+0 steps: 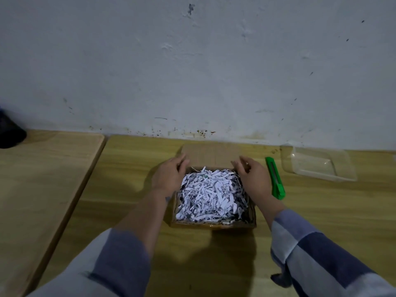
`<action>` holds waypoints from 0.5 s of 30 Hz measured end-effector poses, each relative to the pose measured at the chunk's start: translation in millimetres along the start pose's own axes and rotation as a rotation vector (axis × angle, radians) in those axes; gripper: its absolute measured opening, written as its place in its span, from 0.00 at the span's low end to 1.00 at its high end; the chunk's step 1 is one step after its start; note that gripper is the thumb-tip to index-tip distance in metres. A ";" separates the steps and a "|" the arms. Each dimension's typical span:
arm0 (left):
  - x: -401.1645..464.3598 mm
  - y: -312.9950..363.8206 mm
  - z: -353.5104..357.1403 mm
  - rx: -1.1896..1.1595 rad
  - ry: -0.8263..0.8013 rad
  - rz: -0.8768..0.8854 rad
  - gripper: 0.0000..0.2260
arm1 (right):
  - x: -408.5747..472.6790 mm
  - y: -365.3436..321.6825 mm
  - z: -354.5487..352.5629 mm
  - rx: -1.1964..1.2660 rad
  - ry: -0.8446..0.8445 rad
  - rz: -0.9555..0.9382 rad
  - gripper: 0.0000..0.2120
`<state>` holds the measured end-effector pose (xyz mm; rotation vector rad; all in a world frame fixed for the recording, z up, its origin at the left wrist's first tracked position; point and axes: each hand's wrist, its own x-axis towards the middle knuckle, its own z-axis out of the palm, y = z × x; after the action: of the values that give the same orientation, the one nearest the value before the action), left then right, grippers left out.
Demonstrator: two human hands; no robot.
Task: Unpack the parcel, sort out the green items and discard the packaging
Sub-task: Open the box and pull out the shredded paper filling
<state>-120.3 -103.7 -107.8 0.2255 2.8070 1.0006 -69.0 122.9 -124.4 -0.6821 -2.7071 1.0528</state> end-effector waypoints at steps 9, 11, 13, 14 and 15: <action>-30.3 23.9 -17.2 0.123 -0.020 0.370 0.19 | -42.5 -29.7 -25.2 -0.244 0.028 -0.394 0.16; -39.2 26.7 -17.5 0.121 -0.198 0.419 0.24 | -56.3 -29.2 -26.8 -0.212 -0.234 -0.445 0.22; -38.9 27.1 -15.7 0.201 -0.388 0.362 0.38 | -61.2 -28.3 -27.8 -0.327 -0.458 -0.392 0.37; -37.4 27.8 -13.9 0.285 -0.467 0.340 0.45 | -60.4 -28.4 -27.5 -0.411 -0.524 -0.360 0.45; -35.9 28.7 -11.2 0.389 -0.523 0.339 0.52 | -58.5 -29.3 -25.9 -0.485 -0.566 -0.343 0.51</action>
<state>-84.8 -95.5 -77.5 0.8898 2.4766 0.3472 -19.9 92.1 -84.4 0.0712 -3.4398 0.5623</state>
